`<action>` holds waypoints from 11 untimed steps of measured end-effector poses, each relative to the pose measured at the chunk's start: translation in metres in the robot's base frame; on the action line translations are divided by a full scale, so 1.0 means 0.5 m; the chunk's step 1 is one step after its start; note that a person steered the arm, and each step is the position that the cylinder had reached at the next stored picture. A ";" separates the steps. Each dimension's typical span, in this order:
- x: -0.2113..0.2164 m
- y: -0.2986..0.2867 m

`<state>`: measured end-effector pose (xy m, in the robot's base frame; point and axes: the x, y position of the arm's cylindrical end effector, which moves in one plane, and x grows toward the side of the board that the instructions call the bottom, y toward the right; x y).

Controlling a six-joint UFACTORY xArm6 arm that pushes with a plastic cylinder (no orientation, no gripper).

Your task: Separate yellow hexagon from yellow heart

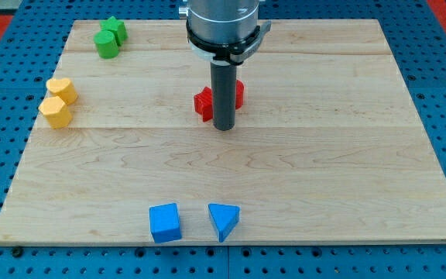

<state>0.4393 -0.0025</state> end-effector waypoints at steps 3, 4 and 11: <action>-0.026 -0.104; -0.045 -0.217; -0.050 -0.147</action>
